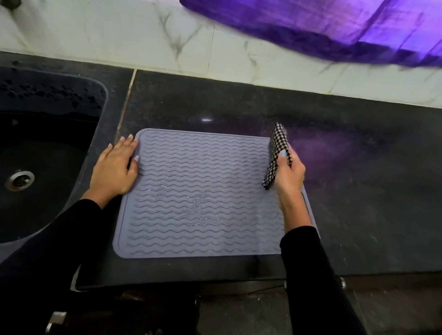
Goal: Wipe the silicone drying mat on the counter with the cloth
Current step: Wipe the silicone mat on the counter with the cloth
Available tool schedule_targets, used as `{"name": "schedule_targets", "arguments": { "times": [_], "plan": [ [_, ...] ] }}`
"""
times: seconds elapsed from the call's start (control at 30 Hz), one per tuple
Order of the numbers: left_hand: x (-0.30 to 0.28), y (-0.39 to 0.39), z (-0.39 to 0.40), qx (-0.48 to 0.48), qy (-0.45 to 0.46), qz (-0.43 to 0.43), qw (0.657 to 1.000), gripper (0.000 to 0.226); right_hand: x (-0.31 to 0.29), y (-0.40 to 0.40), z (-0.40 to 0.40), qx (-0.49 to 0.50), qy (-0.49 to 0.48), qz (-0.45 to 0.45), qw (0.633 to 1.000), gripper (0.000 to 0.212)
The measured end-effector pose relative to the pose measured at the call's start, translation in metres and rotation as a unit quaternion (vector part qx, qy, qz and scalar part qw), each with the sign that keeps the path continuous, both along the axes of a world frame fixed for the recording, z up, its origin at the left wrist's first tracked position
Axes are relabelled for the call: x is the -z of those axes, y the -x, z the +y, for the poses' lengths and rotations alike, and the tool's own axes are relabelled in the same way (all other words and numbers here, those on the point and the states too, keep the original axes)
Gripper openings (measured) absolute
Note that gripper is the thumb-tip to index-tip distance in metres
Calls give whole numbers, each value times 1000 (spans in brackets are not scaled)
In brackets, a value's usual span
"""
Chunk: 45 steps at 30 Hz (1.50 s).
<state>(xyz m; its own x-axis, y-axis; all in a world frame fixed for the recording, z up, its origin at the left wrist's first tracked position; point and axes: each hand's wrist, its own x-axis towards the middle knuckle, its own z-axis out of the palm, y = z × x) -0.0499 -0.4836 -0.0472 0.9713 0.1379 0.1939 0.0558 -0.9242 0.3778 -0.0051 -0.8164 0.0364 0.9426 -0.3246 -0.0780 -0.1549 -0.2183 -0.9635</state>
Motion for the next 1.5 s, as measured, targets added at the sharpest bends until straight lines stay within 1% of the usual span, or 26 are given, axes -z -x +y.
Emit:
{"name": "schedule_targets", "arguments": {
  "times": [0.07, 0.13, 0.2, 0.23, 0.27, 0.3, 0.37, 0.5, 0.6, 0.67, 0.73, 0.77, 0.8, 0.83, 0.87, 0.9, 0.97, 1.03, 1.07, 1.13, 1.17, 1.2, 1.23, 1.3, 1.4, 1.5],
  "plan": [
    [0, 0, 0, 0, -3, 1, 1000, 61, -1, 11, -3, -33, 161, -47, 985, 42],
    [0, -1, 0, 1, -6, 2, 1000, 61, 20, 18, -3, -99, 277, -33, 955, 46],
    [1, -1, 0, 1, -7, 3, 1000, 61, 48, 26, -1, -172, 406, -5, 897, 51],
    [1, -1, 0, 2, -8, 3, 1000, 61, 60, 27, 0, -184, 455, -6, 871, 54],
    [1, -1, 1, 3, -10, 2, 1000, 61, 68, 27, 1, -182, 482, -11, 857, 56],
    [1, -1, 1, 4, -11, 1, 1000, 61, 70, 27, 1, -176, 489, -10, 855, 56],
    [0, -1, 0, 4, -10, -1, 1000, 61, 68, 25, -1, -184, 474, -8, 861, 55],
    [0, -1, -1, 3, -8, -1, 1000, 62, 62, 21, -10, -202, 404, -14, 892, 52],
    [-1, 0, -1, 4, -9, 0, 1000, 62, 63, 21, -11, -185, 359, -27, 914, 49],
    [-1, -1, -1, 5, -9, 1, 1000, 63, 59, 19, -11, -158, 263, -23, 951, 46],
    [-1, -1, -1, 6, -12, 4, 1000, 64, 52, 13, -16, -106, 102, 4, 989, 41],
    [0, -2, 0, 7, -16, 7, 1000, 64, 46, 9, -20, -68, 2, 20, 997, 38],
    [1, -2, 0, 7, -21, 9, 1000, 65, 39, 5, -24, -25, -87, 29, 996, 37],
    [1, -2, 0, 8, -26, 12, 1000, 66, 35, 2, -28, 22, -131, 24, 991, 36],
    [1, -2, 0, 8, -31, 15, 999, 67, 30, 1, -31, 51, -113, 10, 992, 36],
    [1, -2, 0, 9, -35, 19, 999, 68, 25, 2, -33, 59, -50, -11, 997, 37],
    [2, -3, 1, 13, -43, 24, 999, 70, 17, 7, -32, 27, 97, -42, 994, 42],
    [3, -4, 2, 13, -35, 27, 999, 72, 21, 10, -26, -38, 205, -49, 977, 46],
    [3, -4, 3, 13, -28, 29, 999, 72, 26, 11, -22, -81, 253, -39, 963, 48],
    [2, -4, 3, 19, -22, 33, 999, 73, 47, 13, -15, -153, 389, -13, 908, 51],
    [2, -4, 3, 25, -25, 35, 999, 73, 57, 15, -13, -164, 447, -14, 879, 53],
    [2, -4, 3, 30, -30, 36, 998, 73, 64, 15, -12, -166, 480, -17, 862, 55],
    [2, -4, 4, 35, -36, 35, 998, 73, 67, 15, -12, -163, 487, -12, 858, 56],
    [1, -6, 5, 41, -46, 31, 998, 73, 65, 13, -14, -171, 463, 1, 869, 56],
    [0, -13, 8, 35, -37, 32, 998, 75, 61, 9, -19, -175, 396, 4, 902, 52],
    [-1, -28, 7, 32, -31, 33, 998, 74, 58, 7, -21, -147, 307, -21, 940, 47]
  ]
}}
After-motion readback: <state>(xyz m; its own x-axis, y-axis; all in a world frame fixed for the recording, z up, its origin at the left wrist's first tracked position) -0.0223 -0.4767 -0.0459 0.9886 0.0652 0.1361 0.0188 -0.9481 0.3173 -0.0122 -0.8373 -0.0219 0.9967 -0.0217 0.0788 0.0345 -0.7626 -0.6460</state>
